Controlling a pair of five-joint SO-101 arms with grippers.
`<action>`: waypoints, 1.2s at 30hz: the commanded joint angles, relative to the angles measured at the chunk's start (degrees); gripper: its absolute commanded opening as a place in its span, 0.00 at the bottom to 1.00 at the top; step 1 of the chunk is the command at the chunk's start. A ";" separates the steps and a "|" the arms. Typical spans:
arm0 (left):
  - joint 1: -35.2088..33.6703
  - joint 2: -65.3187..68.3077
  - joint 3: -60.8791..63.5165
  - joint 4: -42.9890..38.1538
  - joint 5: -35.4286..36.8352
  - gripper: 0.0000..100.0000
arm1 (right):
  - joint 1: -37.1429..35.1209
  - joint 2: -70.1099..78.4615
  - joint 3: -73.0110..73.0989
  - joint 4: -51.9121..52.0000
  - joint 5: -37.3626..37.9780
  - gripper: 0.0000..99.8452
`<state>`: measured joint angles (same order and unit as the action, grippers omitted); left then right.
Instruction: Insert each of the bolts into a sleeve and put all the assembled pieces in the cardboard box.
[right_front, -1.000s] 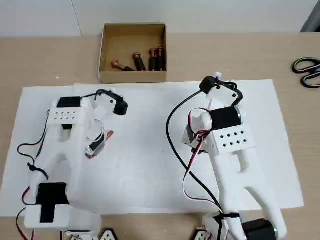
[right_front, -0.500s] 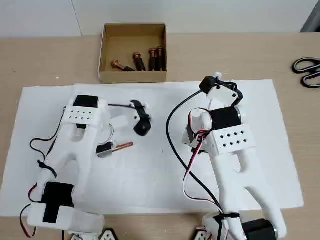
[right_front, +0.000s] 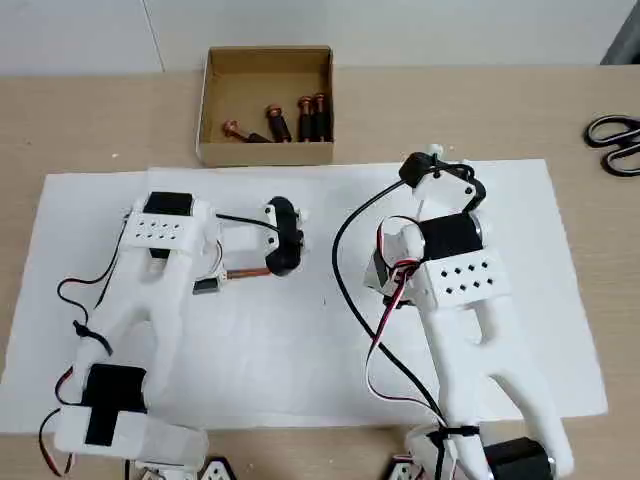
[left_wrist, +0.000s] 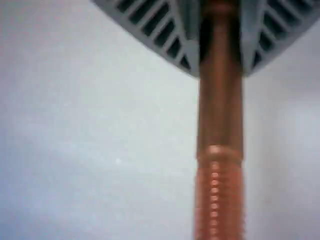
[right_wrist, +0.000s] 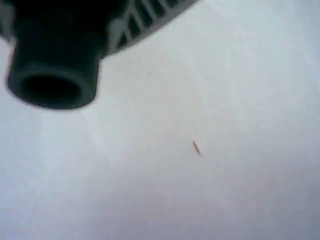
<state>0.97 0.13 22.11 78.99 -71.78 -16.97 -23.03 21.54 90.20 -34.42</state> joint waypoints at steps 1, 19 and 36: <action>-0.26 -0.26 -0.13 -1.41 -0.88 0.06 | 0.66 -1.54 -0.35 -0.92 0.35 0.00; 0.18 -0.79 -8.40 -4.66 8.53 0.08 | 0.66 -1.45 -0.18 -0.92 0.00 0.00; 2.73 -0.53 -28.00 15.74 93.98 0.02 | 0.57 -1.45 -0.26 -2.15 0.00 0.00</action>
<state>2.73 0.13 -3.74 90.42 5.67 -16.97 -23.03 21.54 89.23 -34.42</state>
